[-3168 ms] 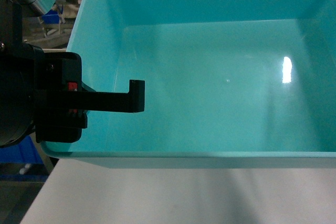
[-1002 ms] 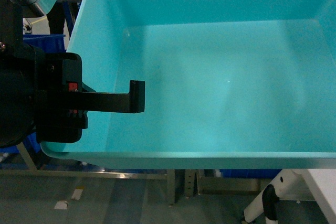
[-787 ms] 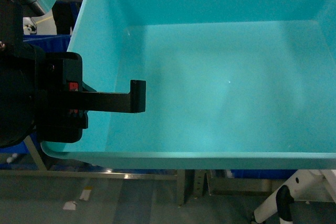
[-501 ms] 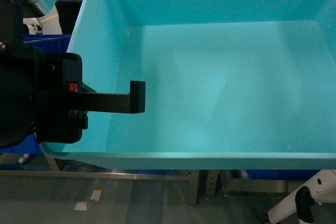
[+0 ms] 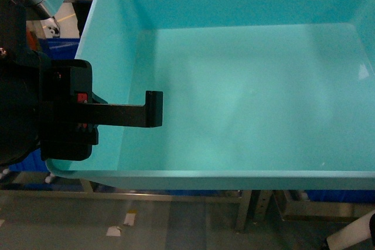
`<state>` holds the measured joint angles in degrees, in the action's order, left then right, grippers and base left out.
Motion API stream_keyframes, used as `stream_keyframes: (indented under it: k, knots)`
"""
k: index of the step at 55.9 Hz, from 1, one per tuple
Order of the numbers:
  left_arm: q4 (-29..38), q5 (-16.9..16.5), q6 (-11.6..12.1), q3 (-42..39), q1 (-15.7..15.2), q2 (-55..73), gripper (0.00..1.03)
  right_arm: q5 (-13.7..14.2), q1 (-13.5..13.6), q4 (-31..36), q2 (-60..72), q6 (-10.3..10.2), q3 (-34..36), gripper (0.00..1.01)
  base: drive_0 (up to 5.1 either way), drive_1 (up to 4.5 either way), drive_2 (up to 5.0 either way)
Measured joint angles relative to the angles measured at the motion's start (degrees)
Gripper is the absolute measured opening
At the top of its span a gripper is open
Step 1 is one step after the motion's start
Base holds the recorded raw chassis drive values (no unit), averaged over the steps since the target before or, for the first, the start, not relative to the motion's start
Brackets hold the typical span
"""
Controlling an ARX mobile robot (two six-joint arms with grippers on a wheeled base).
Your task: Organize blue bins on left shelf correctly
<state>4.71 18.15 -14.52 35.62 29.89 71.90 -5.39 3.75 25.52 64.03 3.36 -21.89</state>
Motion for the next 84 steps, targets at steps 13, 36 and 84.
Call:
stream_keyframes:
  k: [13,36,84]
  knots:
    - [0.1,0.0,0.0,0.0,0.0,0.0,0.02,0.0,0.0,0.0,0.0,-0.1,0.0,0.02,-5.0,2.43,2.4]
    - [-0.1,0.0,0.0,0.0,0.0,0.0,0.02,0.0,0.0,0.0,0.0,-0.1,0.0,0.02,-3.7,1.80,1.8]
    - [0.0,0.0,0.0,0.0,0.0,0.0,0.02,0.0,0.0,-0.2,0.0,-0.2,0.0,0.02,0.0,3.63,-3.6]
